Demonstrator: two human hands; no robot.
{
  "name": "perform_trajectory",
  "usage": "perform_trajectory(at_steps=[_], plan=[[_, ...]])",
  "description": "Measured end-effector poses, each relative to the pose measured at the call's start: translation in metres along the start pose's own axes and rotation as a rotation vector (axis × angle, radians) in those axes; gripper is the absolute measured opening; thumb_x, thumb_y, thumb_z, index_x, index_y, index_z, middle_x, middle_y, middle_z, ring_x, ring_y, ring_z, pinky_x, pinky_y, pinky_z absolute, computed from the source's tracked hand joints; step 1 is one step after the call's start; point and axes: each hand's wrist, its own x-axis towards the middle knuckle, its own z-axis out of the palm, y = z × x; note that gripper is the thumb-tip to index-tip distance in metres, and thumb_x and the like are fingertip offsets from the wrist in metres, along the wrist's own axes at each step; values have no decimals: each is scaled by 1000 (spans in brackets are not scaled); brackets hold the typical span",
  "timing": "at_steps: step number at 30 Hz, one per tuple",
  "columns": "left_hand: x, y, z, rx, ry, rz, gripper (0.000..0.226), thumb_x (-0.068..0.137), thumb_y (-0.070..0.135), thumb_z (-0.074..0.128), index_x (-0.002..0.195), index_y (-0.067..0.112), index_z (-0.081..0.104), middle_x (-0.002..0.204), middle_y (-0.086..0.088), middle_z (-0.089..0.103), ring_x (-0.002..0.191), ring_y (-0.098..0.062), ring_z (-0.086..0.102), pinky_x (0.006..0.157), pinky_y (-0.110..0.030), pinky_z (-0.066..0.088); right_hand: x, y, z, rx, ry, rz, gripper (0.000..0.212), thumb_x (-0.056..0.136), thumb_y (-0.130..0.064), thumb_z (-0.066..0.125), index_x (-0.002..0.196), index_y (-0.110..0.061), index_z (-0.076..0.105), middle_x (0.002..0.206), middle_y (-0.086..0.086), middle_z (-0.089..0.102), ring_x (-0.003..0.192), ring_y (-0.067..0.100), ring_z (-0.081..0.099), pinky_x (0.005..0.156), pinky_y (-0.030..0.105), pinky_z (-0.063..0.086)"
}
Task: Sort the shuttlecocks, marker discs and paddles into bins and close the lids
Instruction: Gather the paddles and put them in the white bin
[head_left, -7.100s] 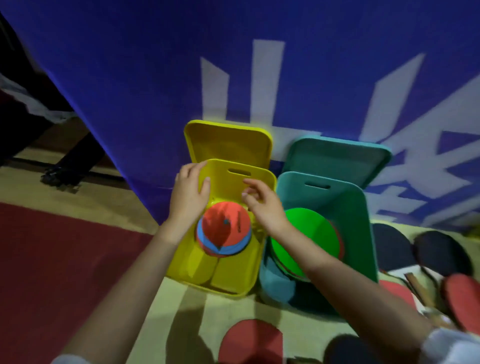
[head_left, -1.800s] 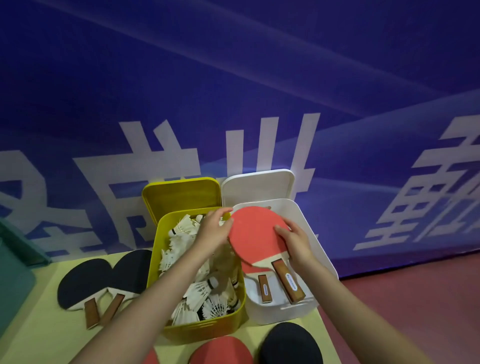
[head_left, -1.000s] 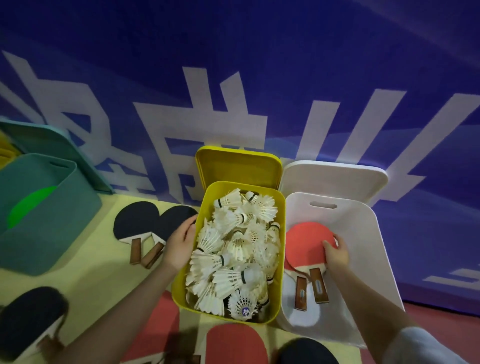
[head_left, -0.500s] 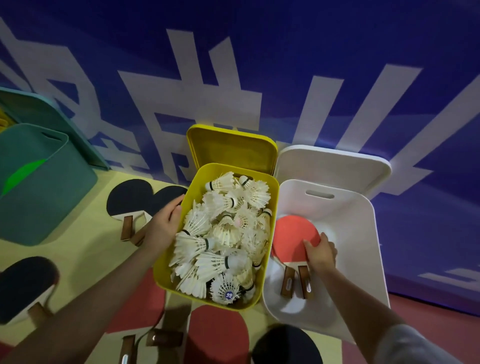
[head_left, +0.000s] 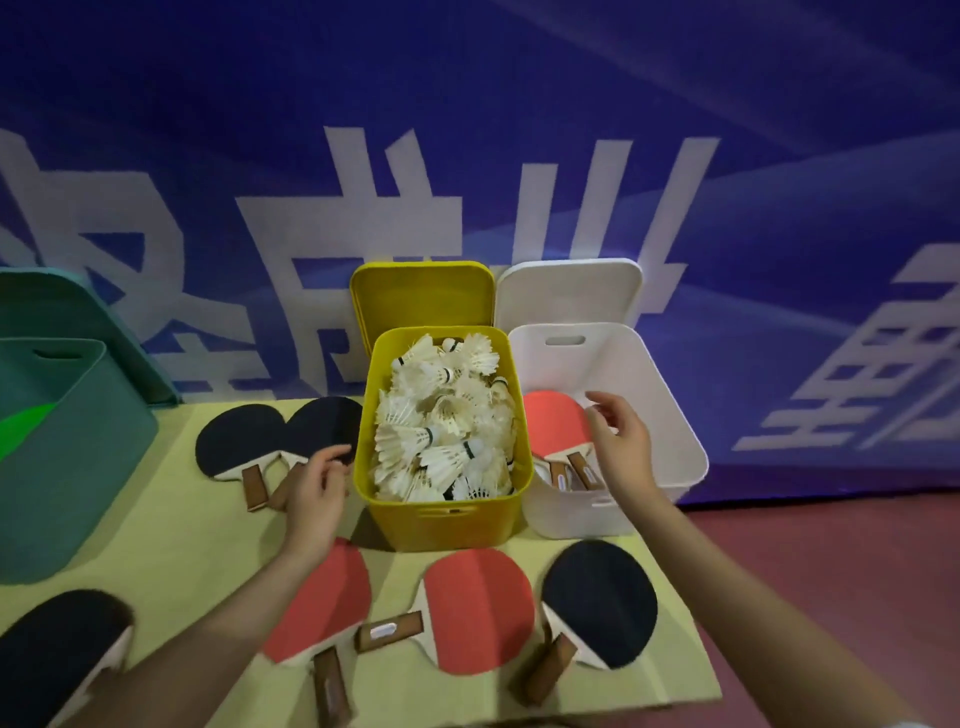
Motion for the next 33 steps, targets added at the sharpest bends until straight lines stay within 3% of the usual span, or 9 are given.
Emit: perform_trajectory(at_steps=[2,5,8,11,18,25,28,33], plan=[[-27,-5,-7,12,-40,30,23,99,12,42,112,22,59,102,1,62,94,-16,59,74,-34,48,-42,-5,-3,47,25,39,19,93,-8,53,106,-17,62,94,-3,63,76,-7,56,69,7,43],[-66,-9,-8,3,-97,12,23,98,10,43,112,22,58,108,1,61,97,-12,57,74,-25,44,-96,3,-8,82,39,131,17,94,-12,54,106,-18,64,100,-7,65,84,-3,58,75,13,44],[-99,-17,0,35,-205,23,20,97,12,47,107,24,58,105,3,60,88,-5,55,70,-19,42,-139,22,-12,54,40,179,20,95,-11,51,108,-17,65,102,-10,65,90,-4,59,76,12,45],[-117,-32,12,157,-354,6,21,97,15,47,112,21,60,105,-1,58,81,-13,56,62,-23,42,-174,51,-16,-35,57,270,21,95,-12,50,110,-16,63,103,-9,64,99,4,58,78,16,42],[-113,-42,49,526,-584,-66,42,95,30,51,135,18,47,127,-13,49,110,-27,54,82,-29,40,-197,112,-41,-367,60,505,36,92,-24,51,125,-11,55,105,4,60,96,20,57,81,35,47],[-90,-59,86,671,-593,-207,67,88,44,59,144,15,35,134,-19,45,123,-36,46,100,-38,38,-171,145,-48,-558,36,786,70,87,-35,59,144,-9,28,134,21,43,126,39,38,97,49,41],[-89,-66,101,679,-577,-211,64,87,43,60,141,19,38,132,-15,50,124,-36,43,102,-39,36,-164,155,-39,-478,68,798,70,86,-31,60,144,-11,28,132,21,44,123,40,41,96,50,42],[-93,-66,120,734,-549,-229,67,84,43,63,143,26,35,139,-10,40,131,-35,31,103,-41,34,-155,161,-29,-364,136,889,67,83,-35,63,139,-13,34,125,22,48,111,42,50,90,48,46]])
